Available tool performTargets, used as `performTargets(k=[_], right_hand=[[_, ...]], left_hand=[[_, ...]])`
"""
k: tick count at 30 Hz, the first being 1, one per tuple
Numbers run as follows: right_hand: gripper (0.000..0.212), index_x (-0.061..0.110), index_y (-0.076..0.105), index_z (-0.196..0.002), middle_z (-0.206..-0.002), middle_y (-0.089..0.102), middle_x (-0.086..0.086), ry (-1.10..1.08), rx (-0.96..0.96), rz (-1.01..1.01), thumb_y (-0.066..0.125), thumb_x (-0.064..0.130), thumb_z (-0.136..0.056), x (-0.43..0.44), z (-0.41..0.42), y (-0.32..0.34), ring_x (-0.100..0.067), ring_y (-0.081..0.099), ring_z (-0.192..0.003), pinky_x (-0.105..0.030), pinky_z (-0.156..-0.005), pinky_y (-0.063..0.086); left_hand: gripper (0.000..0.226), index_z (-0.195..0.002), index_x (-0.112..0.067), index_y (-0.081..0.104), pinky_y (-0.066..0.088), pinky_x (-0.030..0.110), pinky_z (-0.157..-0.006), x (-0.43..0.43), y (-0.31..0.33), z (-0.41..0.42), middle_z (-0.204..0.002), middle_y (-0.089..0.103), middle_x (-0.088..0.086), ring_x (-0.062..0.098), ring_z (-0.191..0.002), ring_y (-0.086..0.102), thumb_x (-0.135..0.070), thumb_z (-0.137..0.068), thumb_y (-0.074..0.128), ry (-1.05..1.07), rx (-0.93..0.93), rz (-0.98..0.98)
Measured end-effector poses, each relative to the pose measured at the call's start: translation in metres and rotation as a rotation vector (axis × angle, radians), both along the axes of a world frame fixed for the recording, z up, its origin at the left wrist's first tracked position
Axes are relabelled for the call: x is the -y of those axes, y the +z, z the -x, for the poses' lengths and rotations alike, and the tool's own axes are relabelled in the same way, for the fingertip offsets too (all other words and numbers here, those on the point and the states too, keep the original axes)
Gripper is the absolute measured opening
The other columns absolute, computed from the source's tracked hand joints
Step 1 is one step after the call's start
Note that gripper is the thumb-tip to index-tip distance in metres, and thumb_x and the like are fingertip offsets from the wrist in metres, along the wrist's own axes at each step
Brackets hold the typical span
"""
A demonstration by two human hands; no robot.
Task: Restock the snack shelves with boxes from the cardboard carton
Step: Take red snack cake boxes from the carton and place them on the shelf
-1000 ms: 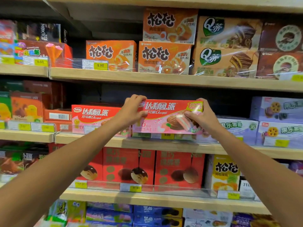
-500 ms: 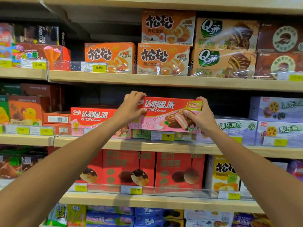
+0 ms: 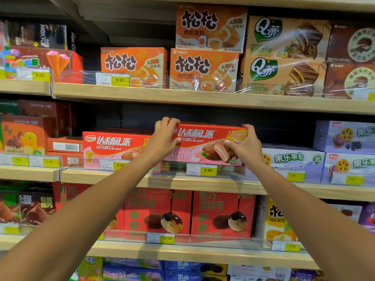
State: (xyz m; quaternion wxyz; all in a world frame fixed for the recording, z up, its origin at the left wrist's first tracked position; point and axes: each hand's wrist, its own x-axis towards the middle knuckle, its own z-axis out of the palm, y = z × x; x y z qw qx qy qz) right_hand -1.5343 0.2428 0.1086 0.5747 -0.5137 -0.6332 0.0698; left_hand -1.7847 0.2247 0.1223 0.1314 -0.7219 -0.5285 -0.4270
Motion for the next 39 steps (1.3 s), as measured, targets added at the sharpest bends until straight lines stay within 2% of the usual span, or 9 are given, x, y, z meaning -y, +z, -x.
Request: performTargets(k=[9, 14, 17, 22, 25, 27, 29, 31, 39], right_hand=[[0.075, 0.018, 0.036, -0.134, -0.118, 0.057, -0.011, -0.124, 0.182, 0.101, 0.074, 0.046, -0.075, -0.014, 0.005, -0.025, -0.027, 0.058, -0.103, -0.036, -0.077, 0.048], [0.062, 0.012, 0.038, -0.137, -0.131, 0.048, -0.01, -0.155, 0.329, 0.078, 0.067, 0.034, -0.086, 0.0, 0.012, -0.022, -0.025, 0.054, -0.115, -0.036, -0.089, 0.047], [0.057, 0.008, 0.037, -0.138, -0.137, 0.043, -0.013, -0.163, 0.282, 0.101, 0.064, 0.022, -0.089, 0.011, 0.021, -0.02, -0.026, 0.05, -0.12, -0.034, -0.091, 0.043], [0.037, 0.004, 0.047, -0.121, -0.123, 0.051, -0.015, -0.164, 0.132, 0.065, 0.06, 0.014, -0.088, 0.037, 0.04, -0.031, -0.025, 0.051, -0.106, -0.023, -0.073, 0.031], [0.032, 0.009, 0.054, -0.112, -0.104, 0.06, -0.005, -0.108, 0.0, 0.071, 0.061, 0.031, -0.09, 0.057, 0.057, -0.054, -0.019, 0.056, -0.094, -0.026, -0.073, 0.038], [0.017, 0.013, 0.057, -0.104, -0.086, 0.059, -0.004, -0.096, 0.036, 0.098, 0.054, 0.026, -0.093, 0.07, 0.072, -0.078, -0.019, 0.056, -0.074, -0.03, -0.065, 0.041], [0.025, 0.01, 0.058, -0.115, -0.098, 0.059, -0.01, -0.084, 0.127, 0.117, 0.05, 0.01, -0.091, 0.078, 0.086, -0.1, -0.022, 0.057, -0.079, -0.028, -0.066, 0.04], [0.023, 0.004, 0.062, -0.104, -0.109, 0.058, -0.017, -0.121, 0.204, 0.103, 0.048, 0.003, -0.086, 0.087, 0.102, -0.125, -0.029, 0.057, -0.095, -0.028, -0.076, 0.037], [0.019, 0.005, 0.063, -0.083, -0.078, 0.065, -0.015, 0.019, 0.439, 0.359, 0.045, 0.009, -0.082, 0.095, 0.164, -0.256, -0.033, 0.059, -0.075, -0.04, -0.065, 0.048]], left_hand=[[0.033, -0.123, -0.013, 0.051, 0.04, 0.036, -0.094, -0.011, -0.024, 0.002, -0.12, 0.056, 0.006, 0.025, -0.112, 0.049, -0.019, -0.091, 0.057, 0.169, -0.188, -0.096], [0.041, -0.13, -0.011, 0.049, 0.039, 0.036, -0.101, -0.005, -0.024, 0.001, -0.129, 0.054, 0.007, 0.025, -0.119, 0.048, -0.021, -0.091, 0.057, 0.123, -0.225, -0.053], [0.045, -0.132, -0.011, 0.046, 0.038, 0.036, -0.102, 0.005, -0.028, 0.007, -0.133, 0.05, 0.007, 0.024, -0.122, 0.046, -0.02, -0.09, 0.058, 0.054, -0.205, 0.023], [0.043, -0.132, -0.007, 0.046, 0.036, 0.037, -0.106, 0.02, -0.05, 0.027, -0.136, 0.047, 0.013, 0.029, -0.128, 0.043, -0.013, -0.09, 0.051, -0.12, -0.019, 0.124], [0.04, -0.129, -0.005, 0.049, 0.04, 0.036, -0.103, 0.033, -0.077, 0.034, -0.134, 0.051, 0.012, 0.026, -0.12, 0.051, -0.014, -0.09, 0.051, -0.186, 0.106, 0.212], [0.037, -0.125, -0.005, 0.051, 0.044, 0.036, -0.098, 0.041, -0.099, 0.039, -0.126, 0.055, 0.012, 0.026, -0.112, 0.056, -0.012, -0.089, 0.053, -0.246, 0.166, 0.29], [0.03, -0.116, -0.007, 0.056, 0.047, 0.035, -0.093, 0.048, -0.119, 0.044, -0.115, 0.061, 0.011, 0.025, -0.105, 0.06, -0.012, -0.086, 0.054, -0.289, 0.213, 0.339], [0.023, -0.105, -0.01, 0.061, 0.048, 0.032, -0.087, 0.055, -0.147, 0.05, -0.103, 0.066, 0.006, 0.023, -0.094, 0.061, -0.015, -0.083, 0.053, -0.311, 0.249, 0.365], [0.018, -0.104, -0.013, 0.062, 0.053, 0.03, -0.07, 0.083, -0.281, 0.077, -0.095, 0.067, 0.004, 0.017, -0.076, 0.06, -0.014, -0.09, 0.051, -0.339, 0.214, 0.669]])
